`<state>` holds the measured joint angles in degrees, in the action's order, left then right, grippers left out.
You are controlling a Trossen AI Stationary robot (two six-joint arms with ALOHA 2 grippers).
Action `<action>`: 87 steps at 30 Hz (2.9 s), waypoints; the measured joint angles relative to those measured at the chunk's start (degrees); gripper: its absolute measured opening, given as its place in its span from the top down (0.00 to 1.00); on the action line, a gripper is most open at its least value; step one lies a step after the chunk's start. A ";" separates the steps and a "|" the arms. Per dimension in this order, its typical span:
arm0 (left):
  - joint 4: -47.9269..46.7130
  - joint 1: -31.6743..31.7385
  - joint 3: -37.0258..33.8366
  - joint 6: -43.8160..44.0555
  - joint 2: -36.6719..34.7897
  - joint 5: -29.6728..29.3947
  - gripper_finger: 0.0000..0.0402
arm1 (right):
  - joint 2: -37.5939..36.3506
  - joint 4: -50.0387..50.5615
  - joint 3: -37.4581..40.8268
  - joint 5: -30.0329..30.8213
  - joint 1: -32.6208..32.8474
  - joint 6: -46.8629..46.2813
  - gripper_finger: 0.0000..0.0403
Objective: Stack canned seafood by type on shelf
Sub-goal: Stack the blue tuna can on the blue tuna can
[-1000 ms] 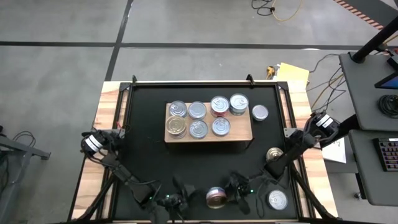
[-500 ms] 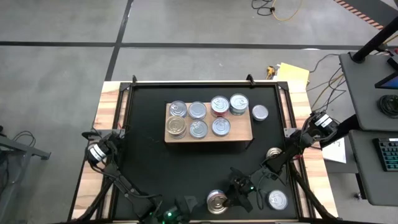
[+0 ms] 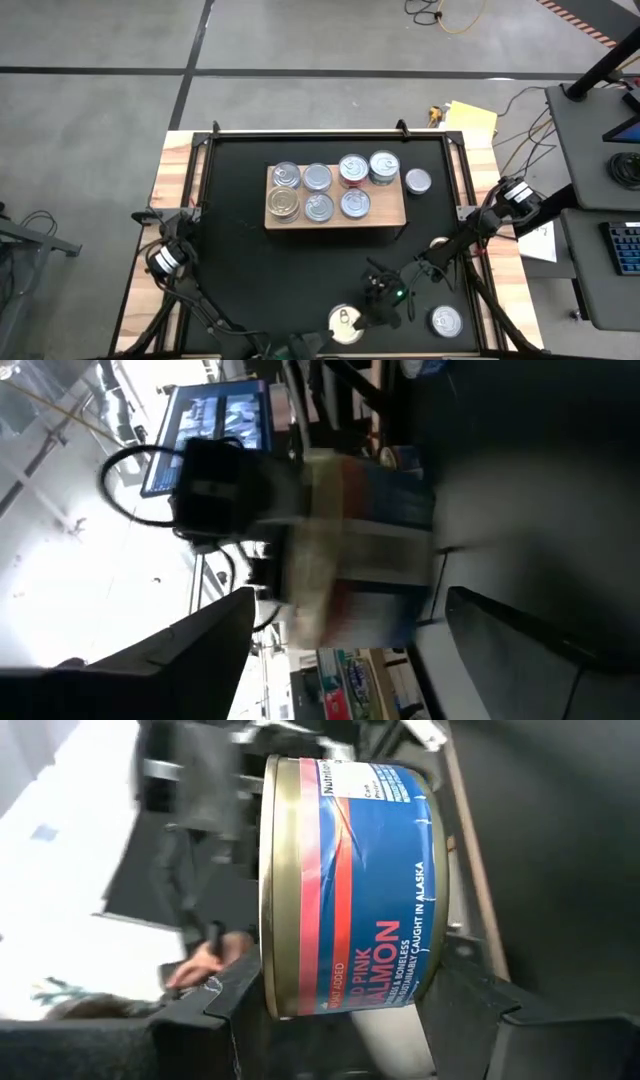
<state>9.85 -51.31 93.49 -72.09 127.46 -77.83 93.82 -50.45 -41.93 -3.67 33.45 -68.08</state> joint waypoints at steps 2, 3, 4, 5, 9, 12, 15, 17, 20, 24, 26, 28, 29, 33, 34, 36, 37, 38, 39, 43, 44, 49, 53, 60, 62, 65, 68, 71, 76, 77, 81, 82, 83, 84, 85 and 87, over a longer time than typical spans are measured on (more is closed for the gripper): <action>-0.13 0.00 0.00 0.01 0.25 -0.10 0.22 | -0.04 -0.65 -0.07 -1.90 -0.34 -1.21 0.52; -0.49 0.00 0.00 -0.06 0.26 -0.19 0.22 | -0.04 -0.73 -0.07 -3.02 -0.49 -1.47 0.52; -0.84 0.00 0.00 -0.05 0.26 -0.30 0.22 | -0.04 -1.08 -0.04 -3.84 -0.50 -1.81 0.52; -0.90 0.02 0.00 -0.05 0.27 -0.30 0.22 | -0.02 -1.39 -0.07 -3.90 -0.50 -2.33 0.52; -0.85 0.31 -0.05 -0.08 0.35 -0.44 0.22 | 0.02 -1.41 -0.92 -3.72 -0.61 -1.91 0.52; -0.94 0.69 0.39 -1.42 0.35 -0.17 0.22 | 0.04 -1.24 -1.27 -2.45 -0.61 -1.32 0.52; -0.95 1.15 0.79 -2.30 0.35 0.39 0.23 | 0.04 -1.18 -1.55 -1.27 -0.63 -1.36 0.52; -1.12 1.60 1.39 -2.43 0.37 0.65 0.23 | 0.04 -0.75 -1.55 -0.84 -0.77 -1.34 0.52; -0.90 2.38 1.64 -3.52 0.35 0.82 0.25 | 0.04 -0.88 -1.55 -0.80 -0.87 -1.35 0.52; -0.94 3.02 1.62 -4.17 0.37 0.86 0.31 | 0.04 -0.30 -1.57 -0.75 -0.87 -1.38 0.52; -0.92 3.27 1.62 -4.39 0.37 0.87 0.33 | 0.04 -0.09 -1.57 -0.51 -0.87 -1.36 0.52; -1.07 3.50 1.62 -4.46 0.37 0.95 0.37 | 0.04 -0.11 -1.57 -0.32 -0.87 -1.31 0.52; -1.02 3.66 1.62 -4.44 0.37 0.95 0.38 | 0.04 -0.03 -1.57 -0.30 -0.87 -1.31 0.52; -1.10 3.85 1.57 -4.47 0.37 1.88 0.47 | 0.04 0.45 -1.57 -0.32 -0.87 -1.02 0.50; -1.09 3.94 1.57 -4.32 0.37 2.22 0.49 | 0.04 0.41 -1.57 -0.32 -0.85 -0.95 0.49; -0.94 4.10 1.57 -3.43 0.37 2.20 0.55 | 0.04 0.33 -1.57 0.13 -0.83 -0.99 0.46; -0.96 4.15 1.57 -2.65 0.37 2.08 0.57 | 0.04 0.39 -1.57 0.25 -0.83 -1.00 0.44; -0.94 4.20 1.57 -1.65 0.37 1.82 0.57 | 0.04 0.47 -1.57 0.42 -0.85 -0.85 0.43; -0.84 4.22 1.55 -0.78 0.37 1.76 0.57 | 0.04 0.50 -1.57 0.71 -0.85 -0.42 0.42; -0.30 4.22 1.55 3.00 0.37 0.62 0.57 | 0.02 0.17 -1.62 1.20 -0.87 -0.10 0.38; -0.32 4.22 1.53 3.89 0.37 -0.04 0.57 | 0.02 0.14 -1.62 1.24 -0.87 -0.11 0.37; -1.29 4.22 1.51 8.31 0.37 -3.11 0.57 | -0.02 0.01 -1.68 1.52 -1.20 -0.30 0.32; -1.42 4.22 1.37 9.84 0.37 -3.53 0.57 | -0.02 0.08 -1.68 1.36 -1.40 -0.45 0.30; -1.59 4.22 1.14 10.63 0.37 -4.20 0.57 | -0.21 0.43 -1.66 0.76 -2.10 -0.40 0.27; -1.57 4.22 1.14 10.79 0.37 -4.42 0.57 | -0.38 0.47 -1.63 0.51 -2.41 -0.31 0.27; -2.06 4.22 1.14 11.64 0.37 -4.65 0.57 | -0.94 0.80 -1.55 -0.51 -2.80 0.03 0.25; -3.12 4.22 1.05 13.33 0.35 -5.39 0.57 | -2.11 1.36 -1.27 -1.54 -2.86 1.08 0.24; -4.91 4.22 0.83 16.39 0.35 -6.52 0.57 | -3.15 1.60 -0.77 -1.65 -2.82 1.66 0.22; -8.37 4.22 0.44 21.07 0.33 -9.62 0.57 | -4.55 5.91 -0.31 -1.46 -2.84 2.89 0.20; -9.27 4.23 0.44 22.34 0.33 -10.14 0.57 | -4.59 6.93 -0.28 -1.46 -2.84 3.21 0.20; -12.31 4.24 0.44 28.65 0.33 -10.52 0.57 | -5.41 10.45 -0.09 -1.33 -2.71 5.15 0.20; -13.44 4.24 0.44 30.15 0.27 -10.53 0.57 | -5.70 11.46 -0.13 -1.28 -2.70 5.94 0.20; -14.54 4.24 0.44 31.35 0.23 -10.51 0.57 | -6.12 12.74 -0.11 -1.22 -2.51 7.02 0.20; -15.87 4.22 0.44 32.41 0.13 -10.49 0.57 | -6.38 13.77 -0.11 -0.68 -2.30 8.78 0.20; -17.21 4.22 0.44 33.51 0.01 -10.40 0.57 | -6.69 14.69 -0.11 -0.14 -2.05 10.24 0.21; -19.49 4.17 0.44 35.98 -0.51 -9.86 0.57 | -7.65 16.38 -0.09 1.67 -1.18 13.82 0.21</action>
<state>-9.64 -47.13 93.93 -36.11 126.94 -87.69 86.17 -34.07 -42.02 -2.00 32.27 -54.26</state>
